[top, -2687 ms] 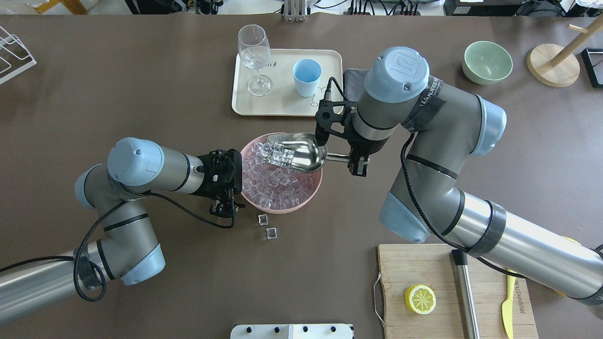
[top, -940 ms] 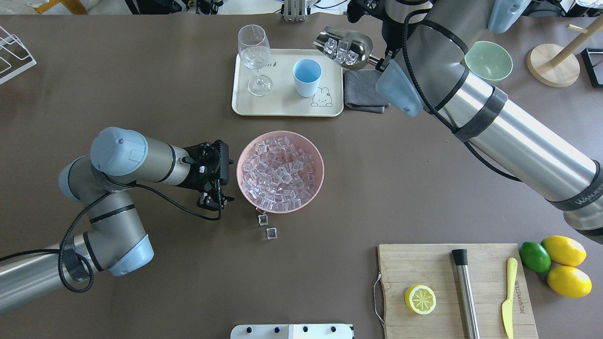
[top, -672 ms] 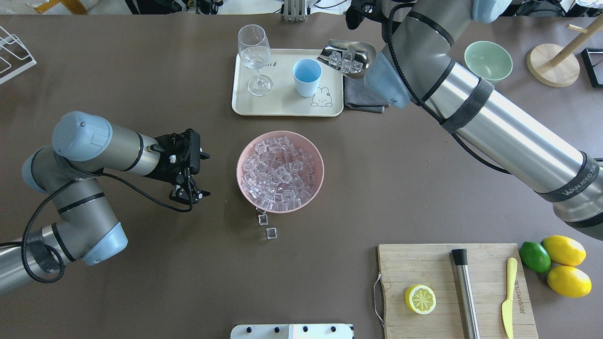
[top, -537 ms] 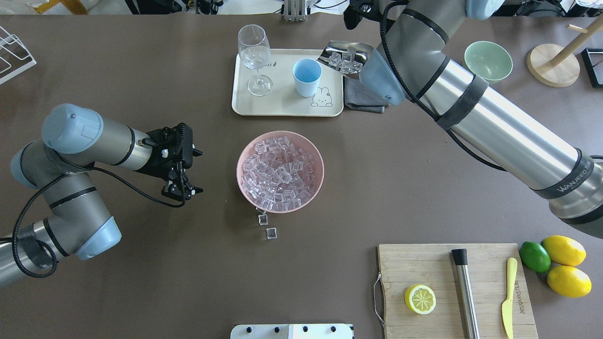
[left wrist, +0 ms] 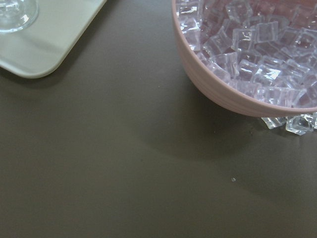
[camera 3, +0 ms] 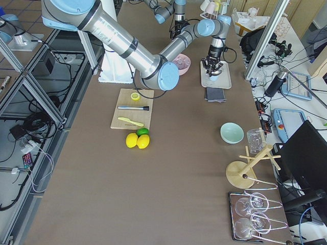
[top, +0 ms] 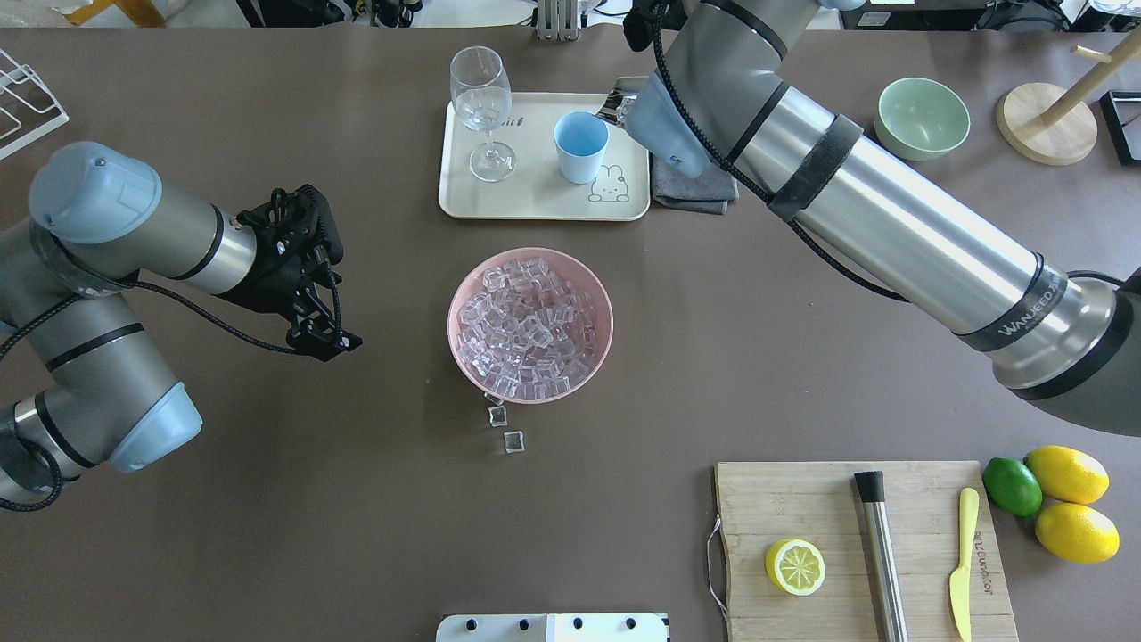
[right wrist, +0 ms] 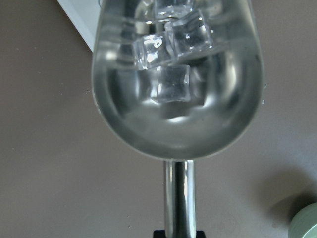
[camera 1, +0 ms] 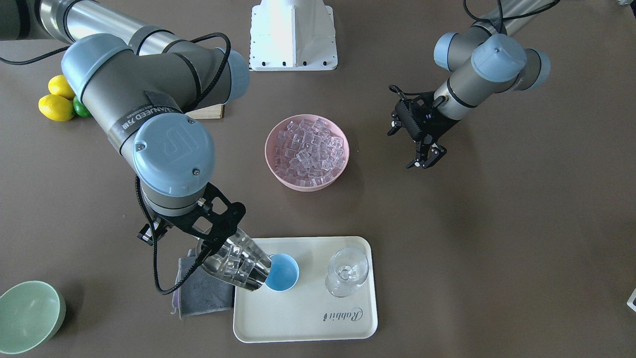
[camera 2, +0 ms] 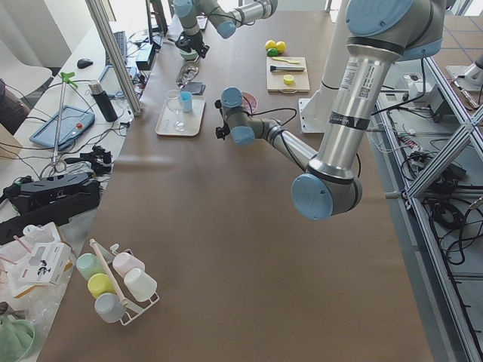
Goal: Put ice in cup with scoop
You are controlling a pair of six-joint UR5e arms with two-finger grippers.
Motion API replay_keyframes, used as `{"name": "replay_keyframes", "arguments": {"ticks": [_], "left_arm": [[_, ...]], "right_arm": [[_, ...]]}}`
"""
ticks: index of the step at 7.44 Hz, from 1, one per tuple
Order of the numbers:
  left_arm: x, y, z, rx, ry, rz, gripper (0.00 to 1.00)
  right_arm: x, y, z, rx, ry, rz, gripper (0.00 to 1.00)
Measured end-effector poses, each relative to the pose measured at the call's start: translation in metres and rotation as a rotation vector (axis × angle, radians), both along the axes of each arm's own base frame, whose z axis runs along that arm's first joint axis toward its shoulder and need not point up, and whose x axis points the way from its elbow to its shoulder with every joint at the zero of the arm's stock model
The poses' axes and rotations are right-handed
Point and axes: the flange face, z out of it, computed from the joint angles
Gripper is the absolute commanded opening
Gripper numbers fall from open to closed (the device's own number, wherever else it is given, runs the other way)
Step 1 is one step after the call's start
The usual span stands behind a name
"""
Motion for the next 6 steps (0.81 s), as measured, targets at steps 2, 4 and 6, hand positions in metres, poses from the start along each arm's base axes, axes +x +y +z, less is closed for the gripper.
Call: {"name": "replay_keyframes", "arguments": {"ticks": [2,4,6], "left_arm": [[-0.019,0.004,0.017,-0.119,-0.031,-0.059,0.99],[-0.046,-0.003,0.062,-0.228,-0.089,-0.127,0.99],[-0.128,-0.045,0.088,-0.388,-0.143,-0.245,0.99]], "right_arm": [[-0.022,0.007,-0.006,0.011,0.039,-0.026,0.0],[-0.036,0.018,-0.015,0.029,0.094,-0.071,0.0],[-0.034,0.021,-0.028,0.035,0.137,-0.108,0.0]]}}
